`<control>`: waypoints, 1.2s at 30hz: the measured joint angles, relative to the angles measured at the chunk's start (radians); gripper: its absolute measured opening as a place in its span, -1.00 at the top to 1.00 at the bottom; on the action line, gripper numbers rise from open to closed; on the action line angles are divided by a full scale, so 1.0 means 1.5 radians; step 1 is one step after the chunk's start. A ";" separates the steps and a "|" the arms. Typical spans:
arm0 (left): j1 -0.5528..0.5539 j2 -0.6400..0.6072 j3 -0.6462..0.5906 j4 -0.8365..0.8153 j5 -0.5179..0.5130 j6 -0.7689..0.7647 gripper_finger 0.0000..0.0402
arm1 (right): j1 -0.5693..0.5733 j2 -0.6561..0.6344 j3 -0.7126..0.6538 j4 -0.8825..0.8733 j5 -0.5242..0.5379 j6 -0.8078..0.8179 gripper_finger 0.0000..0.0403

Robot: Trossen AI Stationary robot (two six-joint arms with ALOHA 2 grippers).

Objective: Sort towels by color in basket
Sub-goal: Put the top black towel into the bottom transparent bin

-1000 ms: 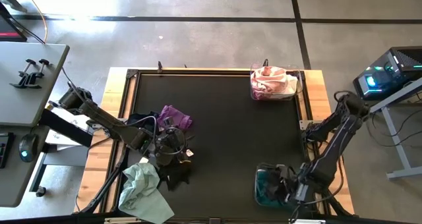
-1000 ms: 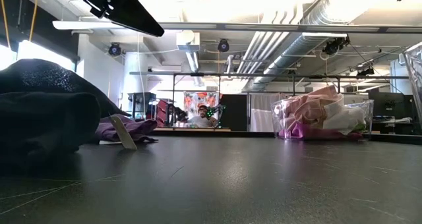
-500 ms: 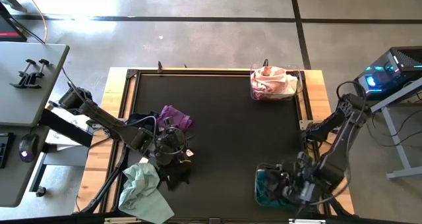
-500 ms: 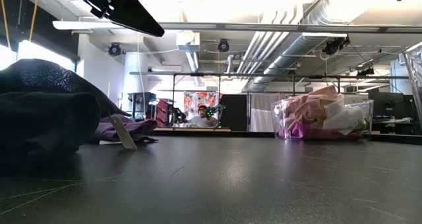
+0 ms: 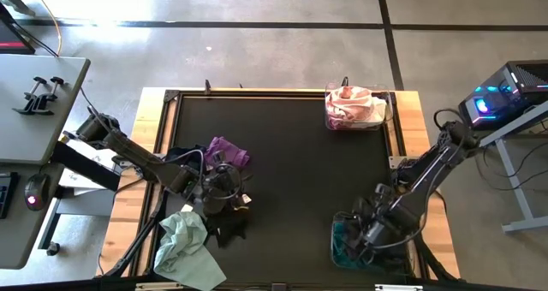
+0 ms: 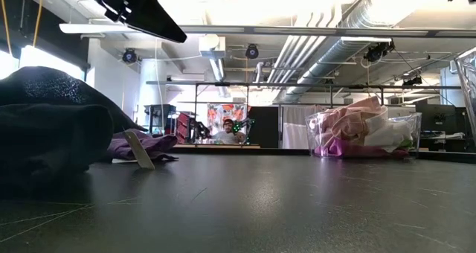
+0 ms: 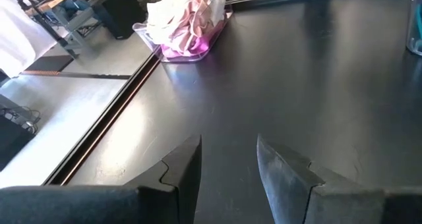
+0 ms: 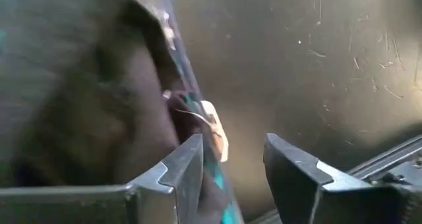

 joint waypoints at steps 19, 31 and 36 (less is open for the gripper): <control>0.003 0.000 0.000 -0.001 0.008 -0.002 0.34 | -0.013 -0.031 -0.046 0.051 -0.039 -0.066 0.96; 0.003 0.000 0.000 -0.001 0.008 -0.002 0.34 | -0.013 -0.061 -0.045 0.049 -0.026 -0.083 0.99; 0.003 0.000 0.000 -0.001 0.008 -0.002 0.34 | -0.012 -0.061 -0.045 0.040 -0.012 -0.110 0.99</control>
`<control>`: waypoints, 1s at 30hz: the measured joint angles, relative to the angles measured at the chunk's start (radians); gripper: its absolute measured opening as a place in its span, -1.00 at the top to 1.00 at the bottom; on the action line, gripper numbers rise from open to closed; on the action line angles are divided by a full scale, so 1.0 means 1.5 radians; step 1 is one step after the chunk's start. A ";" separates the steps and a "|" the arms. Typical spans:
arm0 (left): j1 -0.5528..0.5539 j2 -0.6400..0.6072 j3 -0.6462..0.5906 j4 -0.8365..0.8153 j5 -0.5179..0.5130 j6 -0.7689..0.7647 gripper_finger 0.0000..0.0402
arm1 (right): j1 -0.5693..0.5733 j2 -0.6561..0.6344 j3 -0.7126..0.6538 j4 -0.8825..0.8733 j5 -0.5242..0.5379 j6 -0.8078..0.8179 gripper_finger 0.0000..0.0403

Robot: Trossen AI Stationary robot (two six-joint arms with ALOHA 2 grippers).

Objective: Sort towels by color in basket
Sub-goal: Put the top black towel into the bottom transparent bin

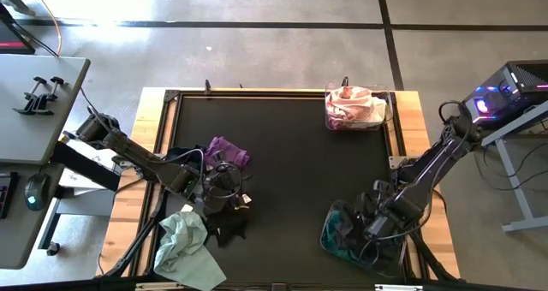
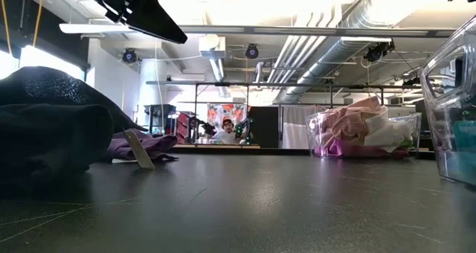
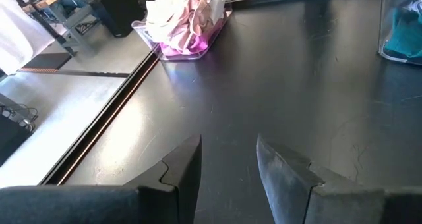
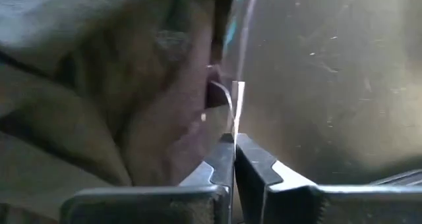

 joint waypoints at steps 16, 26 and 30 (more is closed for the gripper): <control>0.000 0.000 0.000 0.000 0.000 -0.001 0.34 | 0.014 0.000 0.128 -0.008 0.087 -0.002 1.00; 0.000 0.000 0.000 0.000 0.000 -0.001 0.34 | 0.007 0.001 0.059 0.153 0.051 -0.045 1.00; 0.000 0.000 0.000 0.000 0.000 -0.001 0.34 | 0.004 0.001 0.024 0.168 0.051 0.002 0.98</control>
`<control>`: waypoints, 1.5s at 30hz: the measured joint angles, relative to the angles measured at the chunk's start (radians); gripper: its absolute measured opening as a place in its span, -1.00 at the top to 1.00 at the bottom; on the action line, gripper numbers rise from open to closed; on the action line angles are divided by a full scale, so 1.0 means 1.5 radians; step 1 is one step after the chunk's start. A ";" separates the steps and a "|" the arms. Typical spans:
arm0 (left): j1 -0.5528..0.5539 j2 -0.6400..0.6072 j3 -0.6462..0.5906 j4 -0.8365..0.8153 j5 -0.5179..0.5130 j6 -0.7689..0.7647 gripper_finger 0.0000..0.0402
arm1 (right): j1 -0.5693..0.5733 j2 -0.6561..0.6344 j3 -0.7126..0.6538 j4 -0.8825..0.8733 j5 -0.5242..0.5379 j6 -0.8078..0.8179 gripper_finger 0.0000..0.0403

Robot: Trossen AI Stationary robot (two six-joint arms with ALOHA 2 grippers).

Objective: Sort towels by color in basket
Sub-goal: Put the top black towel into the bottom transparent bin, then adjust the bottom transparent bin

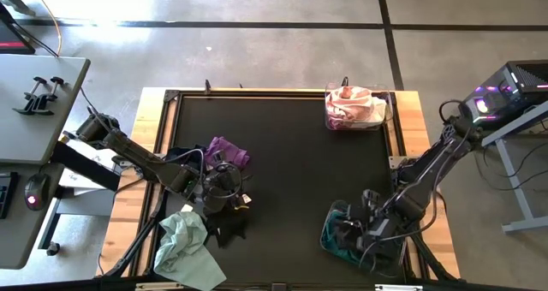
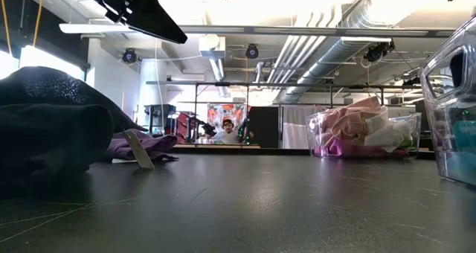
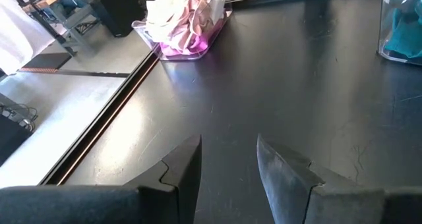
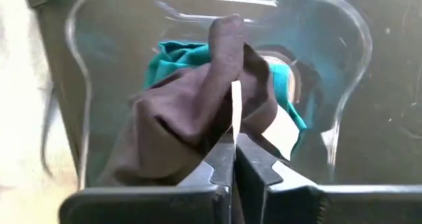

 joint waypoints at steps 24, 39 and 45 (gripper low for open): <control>0.072 0.134 0.001 0.343 0.299 0.194 0.34 | 0.015 -0.019 0.072 0.059 0.119 -0.079 0.41; 0.170 0.380 0.065 0.644 0.598 0.243 0.36 | 0.023 0.118 0.062 0.443 0.300 -0.327 0.54; 0.153 0.465 0.165 0.625 0.666 0.279 0.55 | 0.023 0.150 0.062 0.520 0.372 -0.372 0.55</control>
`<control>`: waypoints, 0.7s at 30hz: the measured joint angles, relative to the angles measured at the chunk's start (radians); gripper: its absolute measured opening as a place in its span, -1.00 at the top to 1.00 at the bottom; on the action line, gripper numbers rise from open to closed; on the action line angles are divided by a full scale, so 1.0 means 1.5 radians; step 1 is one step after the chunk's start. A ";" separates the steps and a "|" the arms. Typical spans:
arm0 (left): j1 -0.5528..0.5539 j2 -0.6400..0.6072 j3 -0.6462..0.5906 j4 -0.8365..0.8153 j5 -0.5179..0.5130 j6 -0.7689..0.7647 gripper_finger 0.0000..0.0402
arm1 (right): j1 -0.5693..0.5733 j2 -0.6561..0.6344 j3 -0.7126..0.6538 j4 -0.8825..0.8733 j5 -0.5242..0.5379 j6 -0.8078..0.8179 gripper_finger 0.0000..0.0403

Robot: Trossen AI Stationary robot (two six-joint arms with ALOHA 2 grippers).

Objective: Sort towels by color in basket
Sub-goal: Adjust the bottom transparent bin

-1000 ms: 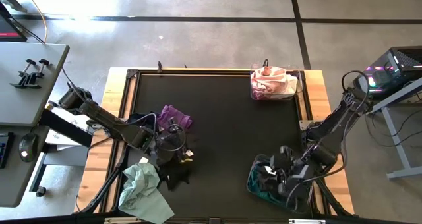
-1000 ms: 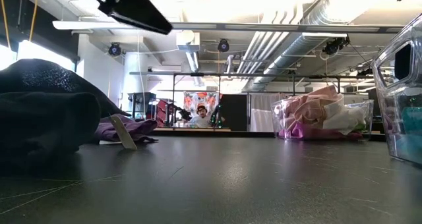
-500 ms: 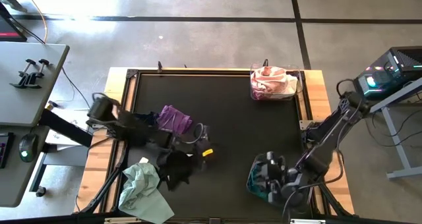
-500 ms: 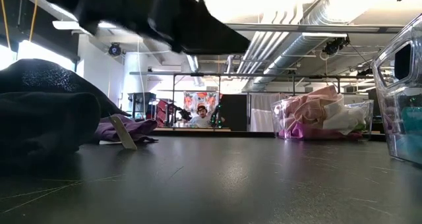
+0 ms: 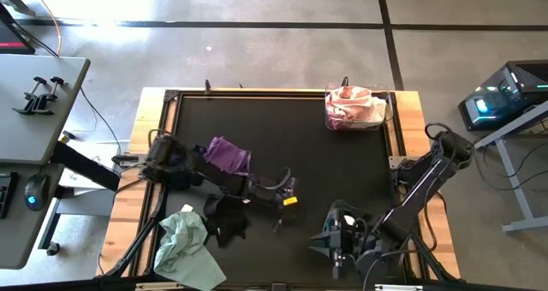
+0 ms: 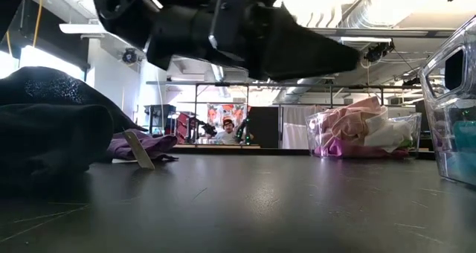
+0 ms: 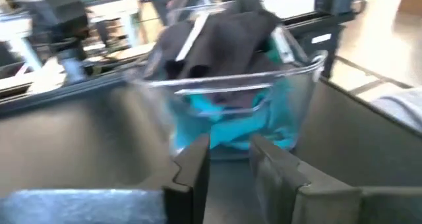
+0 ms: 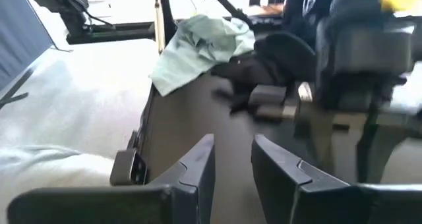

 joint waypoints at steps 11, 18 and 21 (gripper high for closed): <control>-0.029 0.152 0.166 0.014 0.016 -0.099 0.96 | 0.036 -0.005 0.000 0.156 0.003 -0.213 0.55; -0.044 0.250 0.336 -0.065 0.043 -0.133 1.00 | 0.086 -0.006 0.000 0.170 0.009 -0.226 0.55; -0.053 0.267 0.406 -0.153 0.058 -0.133 1.00 | 0.108 -0.006 0.000 0.170 0.025 -0.230 0.55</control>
